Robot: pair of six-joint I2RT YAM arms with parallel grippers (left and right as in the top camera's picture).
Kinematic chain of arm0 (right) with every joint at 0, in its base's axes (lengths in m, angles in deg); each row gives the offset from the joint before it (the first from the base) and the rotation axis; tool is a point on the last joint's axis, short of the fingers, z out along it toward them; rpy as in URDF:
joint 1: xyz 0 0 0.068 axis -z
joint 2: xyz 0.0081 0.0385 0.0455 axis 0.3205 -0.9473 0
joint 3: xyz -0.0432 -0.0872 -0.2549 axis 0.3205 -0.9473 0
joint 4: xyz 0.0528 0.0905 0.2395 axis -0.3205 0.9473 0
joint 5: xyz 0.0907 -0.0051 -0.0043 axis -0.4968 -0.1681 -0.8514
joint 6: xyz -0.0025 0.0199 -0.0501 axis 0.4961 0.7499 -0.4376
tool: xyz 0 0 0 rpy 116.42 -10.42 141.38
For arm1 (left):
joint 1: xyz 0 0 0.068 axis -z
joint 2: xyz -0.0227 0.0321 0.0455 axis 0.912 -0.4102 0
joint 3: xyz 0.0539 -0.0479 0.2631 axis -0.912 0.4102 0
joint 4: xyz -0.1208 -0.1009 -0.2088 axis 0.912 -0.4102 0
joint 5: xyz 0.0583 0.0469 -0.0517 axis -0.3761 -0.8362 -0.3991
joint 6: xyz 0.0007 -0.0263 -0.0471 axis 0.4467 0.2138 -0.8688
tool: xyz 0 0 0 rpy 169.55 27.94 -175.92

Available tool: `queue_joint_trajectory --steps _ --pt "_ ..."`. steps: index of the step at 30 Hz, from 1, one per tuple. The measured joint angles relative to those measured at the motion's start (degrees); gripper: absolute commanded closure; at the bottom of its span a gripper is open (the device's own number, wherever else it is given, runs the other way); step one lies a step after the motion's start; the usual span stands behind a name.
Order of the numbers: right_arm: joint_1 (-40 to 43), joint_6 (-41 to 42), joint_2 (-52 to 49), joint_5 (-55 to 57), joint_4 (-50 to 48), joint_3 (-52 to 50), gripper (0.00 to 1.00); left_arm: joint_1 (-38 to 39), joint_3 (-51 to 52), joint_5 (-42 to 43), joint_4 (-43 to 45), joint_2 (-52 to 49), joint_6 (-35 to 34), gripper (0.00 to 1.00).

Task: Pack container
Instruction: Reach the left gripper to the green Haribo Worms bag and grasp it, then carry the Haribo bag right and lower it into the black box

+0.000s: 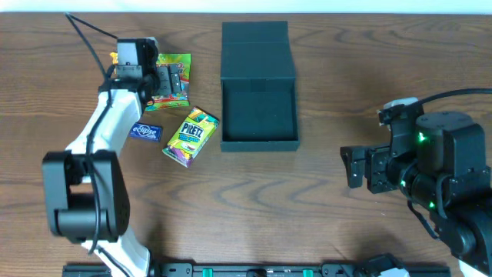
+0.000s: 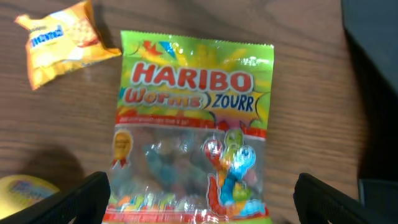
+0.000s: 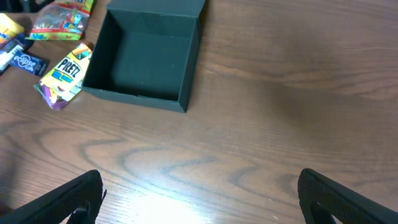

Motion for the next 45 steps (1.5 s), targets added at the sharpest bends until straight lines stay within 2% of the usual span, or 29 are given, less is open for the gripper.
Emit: queue_joint_trajectory --steps 5,9,19,21,27,33,35,37,45 --pt "0.0 0.02 0.0 0.0 0.04 0.0 0.01 -0.04 -0.02 -0.26 5.27 -0.94 0.02 0.05" --pt "0.0 0.02 0.0 0.0 0.04 0.0 0.01 -0.04 -0.07 -1.14 6.4 -1.66 0.0 0.05" --pt "0.0 0.02 -0.02 0.0 0.04 0.0 0.01 -0.04 -0.2 -3.28 7.19 -10.86 0.02 0.05" --pt "0.0 0.02 -0.02 0.0 0.04 0.0 0.01 -0.04 -0.2 -3.43 7.43 -10.97 0.07 0.0" --pt "0.0 0.02 -0.02 0.0 0.07 0.0 0.01 -0.13 -0.22 -4.46 7.54 -11.67 0.33 0.42" --pt "0.0 0.02 -0.02 0.0 0.04 0.0 0.01 -0.31 -1.01 -5.25 6.19 -11.67 -0.2 0.76" --pt "0.0 0.02 0.0 0.0 0.04 0.0 0.01 -0.33 -1.31 -5.42 5.66 -11.67 -0.39 0.92" --pt "0.0 0.0 -0.02 0.0 0.04 0.0 0.01 -0.33 -1.62 -5.53 5.01 -11.65 -0.15 0.95" --pt "0.0 0.02 -0.02 0.0 0.04 0.0 0.01 -0.33 -2.84 -5.53 3.19 -11.65 -0.42 0.95"
